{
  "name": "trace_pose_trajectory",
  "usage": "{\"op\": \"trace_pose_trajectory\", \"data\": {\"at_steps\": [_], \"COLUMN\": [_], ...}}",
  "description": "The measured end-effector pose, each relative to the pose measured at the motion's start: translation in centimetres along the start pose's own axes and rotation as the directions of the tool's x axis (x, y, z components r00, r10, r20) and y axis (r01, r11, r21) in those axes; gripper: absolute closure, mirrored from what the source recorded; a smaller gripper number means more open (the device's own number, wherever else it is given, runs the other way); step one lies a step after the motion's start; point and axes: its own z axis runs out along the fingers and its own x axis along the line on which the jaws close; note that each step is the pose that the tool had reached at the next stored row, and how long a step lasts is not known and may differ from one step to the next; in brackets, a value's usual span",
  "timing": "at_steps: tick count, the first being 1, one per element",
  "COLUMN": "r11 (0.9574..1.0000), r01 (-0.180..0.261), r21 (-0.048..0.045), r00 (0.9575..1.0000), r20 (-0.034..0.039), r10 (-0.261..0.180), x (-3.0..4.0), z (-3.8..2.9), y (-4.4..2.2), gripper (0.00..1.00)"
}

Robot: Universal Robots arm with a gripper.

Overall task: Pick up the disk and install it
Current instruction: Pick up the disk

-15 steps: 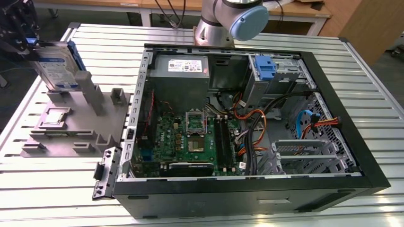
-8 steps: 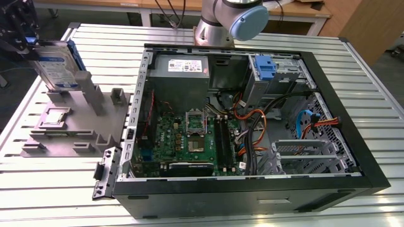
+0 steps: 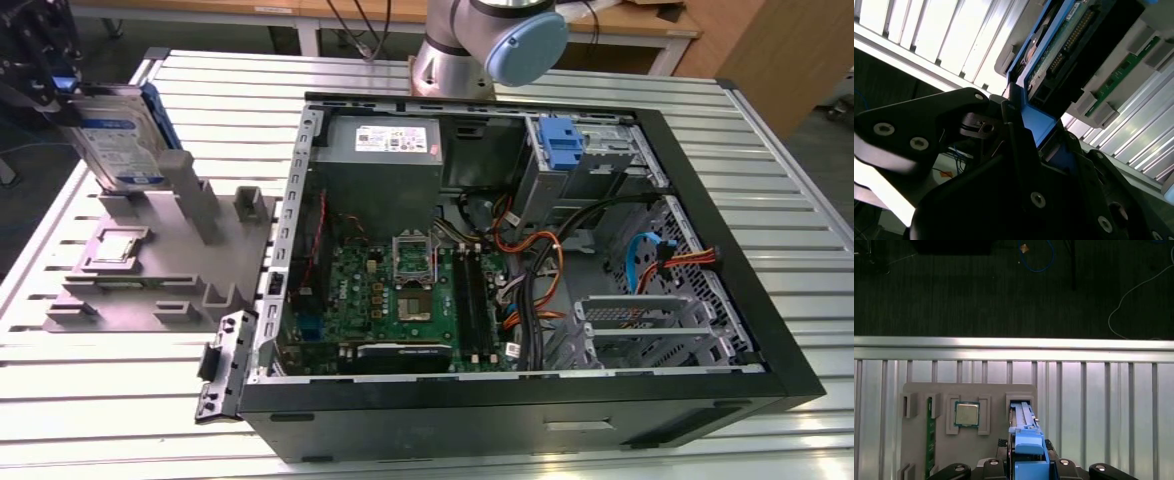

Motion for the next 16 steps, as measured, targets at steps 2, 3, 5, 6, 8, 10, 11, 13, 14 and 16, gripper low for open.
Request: {"op": "trace_pose_trajectory", "data": {"at_steps": [2, 3, 5, 6, 8, 10, 11, 13, 14, 16], "r11": [1.0, 1.0, 1.0, 1.0, 1.0, 1.0, 1.0, 1.0, 1.0, 1.0], "r01": [0.0, 0.0, 0.0, 0.0, 0.0, 0.0, 0.0, 0.0, 0.0, 0.0], "r21": [-0.0001, 0.0001, 0.0002, 0.0003, 0.0001, 0.0, -0.0001, 0.0, 0.0001, 0.0002], "r00": [1.0, 1.0, 1.0, 1.0, 1.0, 1.0, 1.0, 1.0, 1.0, 1.0], "r20": [0.0, 0.0, 0.0001, 0.0001, 0.0, 0.0, -0.0001, 0.0, 0.0, 0.0001], "r10": [0.0, 0.0, 0.0, 0.0, 0.0, 0.0, 0.0, 0.0, 0.0, 0.0], "x": [0.0, 0.0, -0.01, 0.0, 0.0, 0.0, -0.01, -0.01, -0.01, -0.01], "z": [-0.08, -0.12, -0.16, -0.16, -0.18, -0.2, -0.24, -0.3, -0.34, -0.4], "y": [0.0, 0.0, 0.0, 0.0, 0.0, 0.0, 0.0, 0.0, 0.0, 0.0], "gripper": [0.63, 0.63, 0.63, 0.63, 0.63, 0.63, 0.63, 0.63, 0.63, 0.63]}}
